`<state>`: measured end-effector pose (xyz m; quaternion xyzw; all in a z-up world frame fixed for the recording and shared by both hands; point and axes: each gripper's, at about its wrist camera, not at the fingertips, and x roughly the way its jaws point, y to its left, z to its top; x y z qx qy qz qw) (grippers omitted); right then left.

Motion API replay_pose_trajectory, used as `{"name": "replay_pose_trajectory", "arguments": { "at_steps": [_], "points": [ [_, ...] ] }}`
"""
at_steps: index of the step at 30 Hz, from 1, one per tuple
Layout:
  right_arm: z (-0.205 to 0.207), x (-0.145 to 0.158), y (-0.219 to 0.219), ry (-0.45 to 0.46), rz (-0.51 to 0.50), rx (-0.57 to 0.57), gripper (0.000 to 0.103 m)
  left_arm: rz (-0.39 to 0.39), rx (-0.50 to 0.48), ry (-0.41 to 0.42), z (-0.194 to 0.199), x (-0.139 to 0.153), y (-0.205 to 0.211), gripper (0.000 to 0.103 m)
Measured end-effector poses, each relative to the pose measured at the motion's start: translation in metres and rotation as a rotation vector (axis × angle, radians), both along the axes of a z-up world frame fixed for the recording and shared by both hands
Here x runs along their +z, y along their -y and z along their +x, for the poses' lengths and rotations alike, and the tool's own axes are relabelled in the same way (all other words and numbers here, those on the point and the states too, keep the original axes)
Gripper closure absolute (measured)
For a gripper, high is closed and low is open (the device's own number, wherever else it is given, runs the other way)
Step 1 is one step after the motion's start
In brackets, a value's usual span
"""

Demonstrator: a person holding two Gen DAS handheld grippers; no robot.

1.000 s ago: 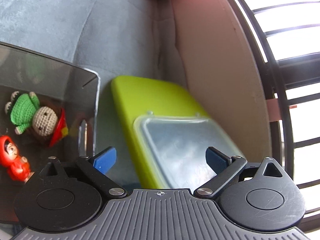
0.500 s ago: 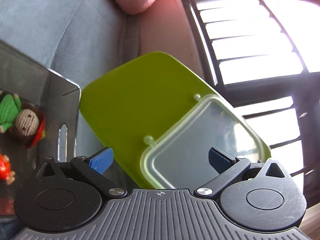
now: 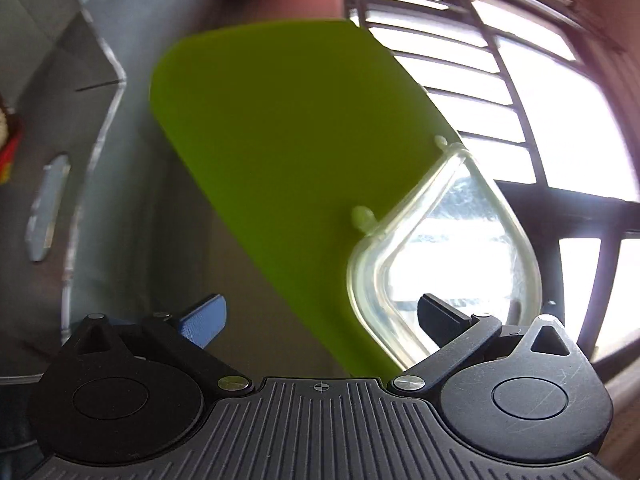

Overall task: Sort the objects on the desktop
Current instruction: 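Swing the held lid over and carry it toward the clear box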

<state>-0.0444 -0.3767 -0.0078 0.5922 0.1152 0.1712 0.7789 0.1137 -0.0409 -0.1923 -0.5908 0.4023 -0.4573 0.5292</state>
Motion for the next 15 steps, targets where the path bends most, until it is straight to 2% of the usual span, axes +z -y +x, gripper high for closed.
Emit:
{"name": "replay_pose_trajectory", "arguments": {
  "at_steps": [4, 8, 12, 14, 15],
  "points": [
    [-0.004, 0.02, 0.004, 0.075, 0.065, 0.069, 0.069, -0.08, 0.077, 0.05, 0.011, 0.022, -0.016, 0.0],
    [-0.01, 0.023, 0.011, 0.118, 0.16, 0.152, 0.068, -0.1, 0.208, 0.085, 0.018, 0.045, -0.046, 0.0],
    [-0.006, 0.005, 0.018, 0.138, 0.253, 0.236, 0.068, -0.084, 0.311, 0.114, 0.016, 0.06, -0.084, 0.0],
    [-0.003, -0.003, 0.02, 0.148, 0.261, 0.27, 0.068, -0.069, 0.342, 0.146, 0.009, 0.069, -0.104, 0.001],
    [0.0, -0.006, 0.019, 0.147, 0.253, 0.283, 0.068, -0.037, 0.364, 0.163, 0.004, 0.075, -0.116, 0.006]
  ]
}}
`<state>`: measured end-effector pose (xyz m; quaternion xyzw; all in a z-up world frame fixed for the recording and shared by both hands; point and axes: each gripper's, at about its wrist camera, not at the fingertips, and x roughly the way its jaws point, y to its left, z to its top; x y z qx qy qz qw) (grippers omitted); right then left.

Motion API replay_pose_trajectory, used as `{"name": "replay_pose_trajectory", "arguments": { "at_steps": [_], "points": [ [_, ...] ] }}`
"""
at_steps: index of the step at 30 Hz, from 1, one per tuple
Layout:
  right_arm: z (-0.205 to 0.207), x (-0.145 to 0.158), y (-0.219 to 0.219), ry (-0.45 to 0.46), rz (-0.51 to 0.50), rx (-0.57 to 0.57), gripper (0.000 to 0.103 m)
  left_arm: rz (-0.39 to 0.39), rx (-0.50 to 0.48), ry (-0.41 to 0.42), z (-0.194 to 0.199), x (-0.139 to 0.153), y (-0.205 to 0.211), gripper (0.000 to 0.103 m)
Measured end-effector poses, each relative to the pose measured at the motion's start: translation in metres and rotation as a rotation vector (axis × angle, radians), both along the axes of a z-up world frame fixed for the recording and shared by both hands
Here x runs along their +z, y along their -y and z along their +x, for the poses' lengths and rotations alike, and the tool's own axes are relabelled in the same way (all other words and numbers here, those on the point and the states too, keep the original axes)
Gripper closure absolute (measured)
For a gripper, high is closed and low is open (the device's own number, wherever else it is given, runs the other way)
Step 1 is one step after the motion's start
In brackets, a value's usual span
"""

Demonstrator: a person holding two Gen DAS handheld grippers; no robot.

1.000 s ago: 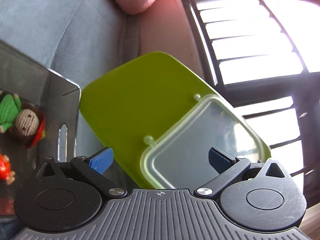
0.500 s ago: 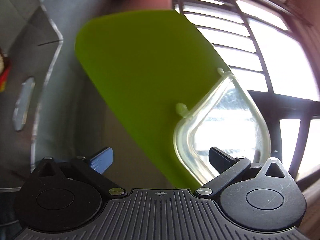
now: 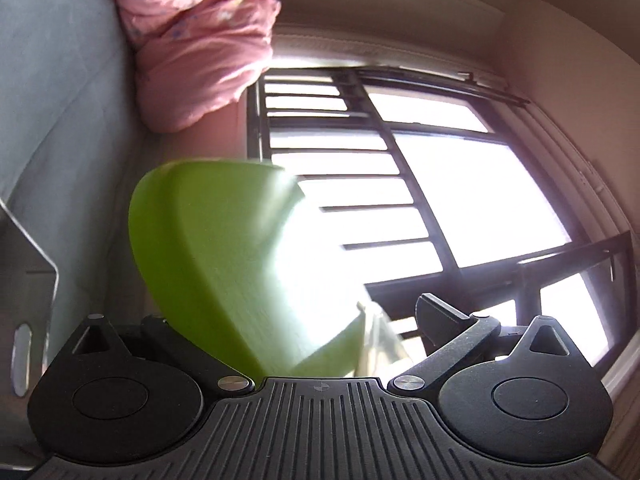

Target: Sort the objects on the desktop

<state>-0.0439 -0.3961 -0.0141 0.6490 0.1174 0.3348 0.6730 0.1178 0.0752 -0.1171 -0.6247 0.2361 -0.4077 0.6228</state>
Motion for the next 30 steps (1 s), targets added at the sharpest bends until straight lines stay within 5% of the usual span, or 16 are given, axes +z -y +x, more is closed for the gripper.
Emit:
{"name": "replay_pose_trajectory", "arguments": {
  "at_steps": [2, 4, 6, 14, 17, 23, 25, 28, 30],
  "points": [
    [0.002, -0.008, -0.003, 0.002, -0.073, 0.025, 0.068, 0.09, 0.061, 0.026, -0.011, 0.014, -0.026, 0.019],
    [0.009, -0.017, -0.008, -0.041, -0.16, 0.051, 0.065, 0.217, 0.121, 0.038, -0.02, 0.023, -0.049, 0.051],
    [0.025, -0.036, -0.017, -0.094, -0.187, 0.114, 0.06, 0.384, 0.175, 0.025, -0.026, 0.026, -0.065, 0.059],
    [0.126, -0.111, -0.088, -0.119, -0.388, 0.396, 0.063, 0.718, 0.328, -0.064, -0.013, 0.007, -0.131, 0.061],
    [0.141, -0.153, -0.099, -0.242, -0.397, 0.425, 0.065, 0.766, 0.291, -0.124, -0.034, -0.019, -0.138, 0.061],
    [0.116, -0.223, -0.083, -0.404, -0.336, 0.403, 0.069, 0.753, 0.079, -0.302, -0.064, -0.08, -0.118, 0.051],
    [0.11, -0.23, -0.072, -0.47, -0.371, 0.373, 0.069, 0.816, -0.042, -0.355, -0.063, -0.09, -0.109, 0.035],
    [0.103, -0.237, -0.059, -0.571, -0.444, 0.325, 0.057, 0.894, -0.214, -0.349, -0.062, -0.087, -0.1, 0.021],
    [0.1, -0.243, -0.055, -0.607, -0.448, 0.311, 0.051, 0.938, -0.244, -0.339, -0.061, -0.071, -0.102, 0.011]
  ]
}}
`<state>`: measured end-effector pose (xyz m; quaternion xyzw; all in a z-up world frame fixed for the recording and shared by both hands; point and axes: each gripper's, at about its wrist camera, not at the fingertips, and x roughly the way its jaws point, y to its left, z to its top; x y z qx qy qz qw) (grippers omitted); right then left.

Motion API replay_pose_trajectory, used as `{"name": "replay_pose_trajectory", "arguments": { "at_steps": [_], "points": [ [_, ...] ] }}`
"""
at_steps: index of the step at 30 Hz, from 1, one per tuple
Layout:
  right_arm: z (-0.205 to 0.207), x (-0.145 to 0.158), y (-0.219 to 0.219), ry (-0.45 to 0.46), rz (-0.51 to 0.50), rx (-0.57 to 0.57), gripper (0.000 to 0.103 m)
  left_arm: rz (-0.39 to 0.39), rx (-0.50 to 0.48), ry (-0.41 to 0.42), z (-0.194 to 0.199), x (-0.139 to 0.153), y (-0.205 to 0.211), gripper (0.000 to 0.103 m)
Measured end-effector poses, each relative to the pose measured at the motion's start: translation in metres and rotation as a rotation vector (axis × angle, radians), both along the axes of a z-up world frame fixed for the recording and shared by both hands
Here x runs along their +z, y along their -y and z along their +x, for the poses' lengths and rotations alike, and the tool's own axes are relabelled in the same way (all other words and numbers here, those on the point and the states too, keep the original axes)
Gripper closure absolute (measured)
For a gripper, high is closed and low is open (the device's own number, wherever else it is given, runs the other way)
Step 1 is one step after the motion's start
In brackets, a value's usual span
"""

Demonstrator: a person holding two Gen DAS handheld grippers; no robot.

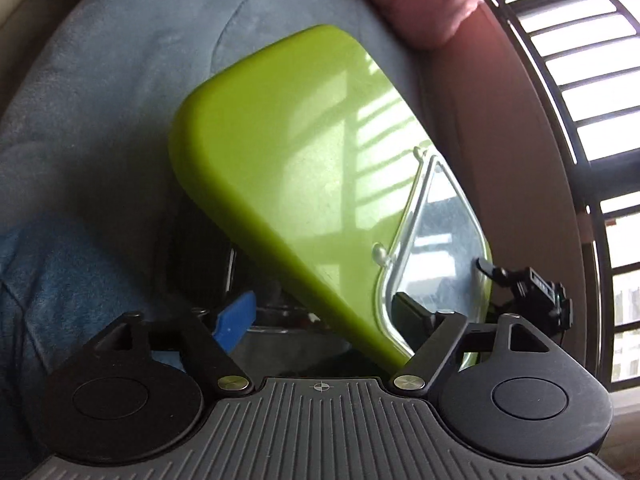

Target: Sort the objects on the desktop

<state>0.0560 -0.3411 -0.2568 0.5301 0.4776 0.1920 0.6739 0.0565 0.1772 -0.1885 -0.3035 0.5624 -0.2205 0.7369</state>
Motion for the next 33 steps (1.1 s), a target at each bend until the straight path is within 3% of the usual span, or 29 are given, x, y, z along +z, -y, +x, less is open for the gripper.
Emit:
{"name": "replay_pose_trajectory", "arguments": {
  "at_steps": [4, 6, 7, 10, 11, 13, 17, 19, 21, 25, 29, 33],
  "points": [
    [0.001, -0.001, -0.002, -0.012, -0.022, -0.023, 0.049, -0.049, 0.016, 0.129, 0.002, 0.05, -0.014, 0.007],
    [0.005, 0.003, -0.006, -0.009, -0.08, -0.028, 0.046, -0.006, 0.065, 0.195, 0.005, 0.072, -0.021, 0.004],
    [0.006, 0.005, -0.009, -0.002, -0.118, -0.024, 0.046, 0.083, 0.091, 0.232, 0.008, 0.083, -0.021, 0.004],
    [0.007, 0.01, -0.013, 0.018, -0.164, -0.03, 0.044, 0.597, 0.129, 0.358, 0.026, 0.097, 0.007, 0.004],
    [0.005, 0.011, -0.013, 0.021, -0.168, -0.04, 0.044, 0.73, 0.11, 0.399, 0.035, 0.096, 0.02, 0.004],
    [-0.003, 0.017, -0.011, 0.041, -0.186, -0.06, 0.044, 0.824, 0.004, 0.462, 0.054, 0.082, 0.046, 0.003],
    [-0.018, 0.033, -0.017, 0.116, -0.234, -0.049, 0.049, 0.788, -0.253, 0.473, 0.088, 0.043, 0.095, 0.003],
    [-0.021, 0.045, -0.025, 0.159, -0.284, -0.008, 0.046, 0.801, -0.307, 0.457, 0.097, 0.022, 0.108, 0.002],
    [-0.015, 0.049, -0.031, 0.157, -0.287, 0.02, 0.034, 0.746, -0.292, 0.444, 0.106, 0.015, 0.106, 0.003],
    [-0.001, 0.032, -0.022, 0.076, -0.153, -0.054, 0.028, 0.534, -0.172, 0.328, 0.103, 0.013, 0.056, 0.003],
    [-0.003, 0.023, -0.01, 0.045, -0.034, -0.141, 0.017, 0.506, -0.134, 0.316, 0.096, 0.017, 0.041, 0.003],
    [-0.009, 0.024, -0.015, 0.043, -0.07, -0.09, 0.019, 0.501, -0.118, 0.315, 0.095, 0.022, 0.036, 0.003]
  ]
}}
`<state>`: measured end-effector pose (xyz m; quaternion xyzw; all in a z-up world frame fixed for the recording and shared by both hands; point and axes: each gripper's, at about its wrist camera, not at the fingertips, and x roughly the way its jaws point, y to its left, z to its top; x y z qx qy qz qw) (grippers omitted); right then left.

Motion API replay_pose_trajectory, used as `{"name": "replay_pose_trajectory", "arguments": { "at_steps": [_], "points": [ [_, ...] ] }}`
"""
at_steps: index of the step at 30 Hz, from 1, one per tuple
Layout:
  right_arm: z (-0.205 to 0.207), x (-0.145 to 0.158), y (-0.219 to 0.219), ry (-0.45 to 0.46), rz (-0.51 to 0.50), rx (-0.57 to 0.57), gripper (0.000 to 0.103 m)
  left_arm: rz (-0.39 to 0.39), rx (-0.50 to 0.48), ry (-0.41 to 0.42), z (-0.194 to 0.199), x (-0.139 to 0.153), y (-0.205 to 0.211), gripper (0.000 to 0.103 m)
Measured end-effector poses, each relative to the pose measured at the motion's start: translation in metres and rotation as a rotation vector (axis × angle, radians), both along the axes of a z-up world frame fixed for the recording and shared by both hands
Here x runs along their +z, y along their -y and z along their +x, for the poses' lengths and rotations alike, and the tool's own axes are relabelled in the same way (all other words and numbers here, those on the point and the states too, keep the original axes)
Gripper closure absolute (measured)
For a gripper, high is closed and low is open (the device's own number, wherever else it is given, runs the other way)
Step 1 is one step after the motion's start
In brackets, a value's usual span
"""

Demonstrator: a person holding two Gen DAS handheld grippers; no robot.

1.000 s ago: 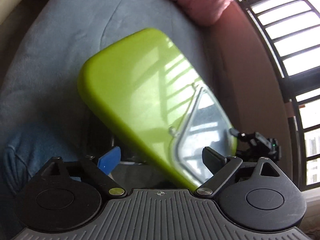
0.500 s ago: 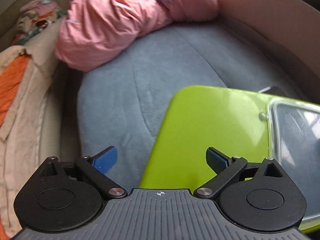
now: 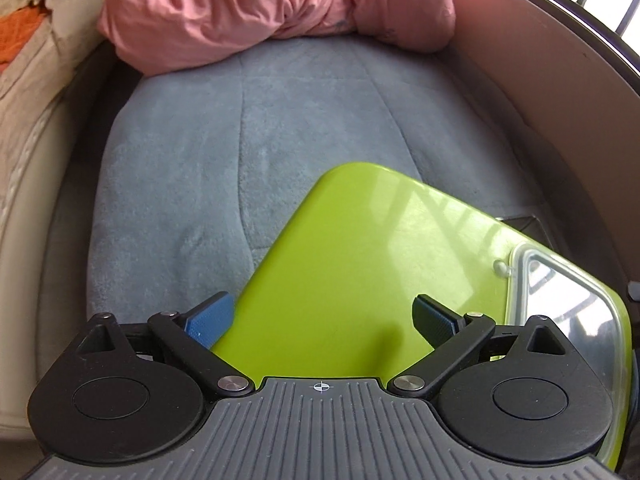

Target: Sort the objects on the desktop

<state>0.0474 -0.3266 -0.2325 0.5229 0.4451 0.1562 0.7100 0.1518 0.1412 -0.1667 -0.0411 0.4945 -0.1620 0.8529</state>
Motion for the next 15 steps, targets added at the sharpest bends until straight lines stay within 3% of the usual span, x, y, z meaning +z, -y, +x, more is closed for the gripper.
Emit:
{"name": "replay_pose_trajectory", "arguments": {
  "at_steps": [6, 9, 15],
  "points": [
    [0.001, -0.015, 0.009, -0.093, 0.162, 0.002, 0.02, 0.003, 0.011, -0.014, 0.006, -0.001, 0.0, 0.003],
    [0.006, -0.001, -0.002, -0.117, 0.03, 0.041, 0.022, 0.017, 0.006, -0.011, 0.004, -0.001, 0.003, 0.003],
    [0.021, 0.032, -0.047, -0.001, -0.439, 0.099, 0.013, 0.01, 0.006, -0.02, 0.007, -0.006, 0.002, 0.003]
  ]
}}
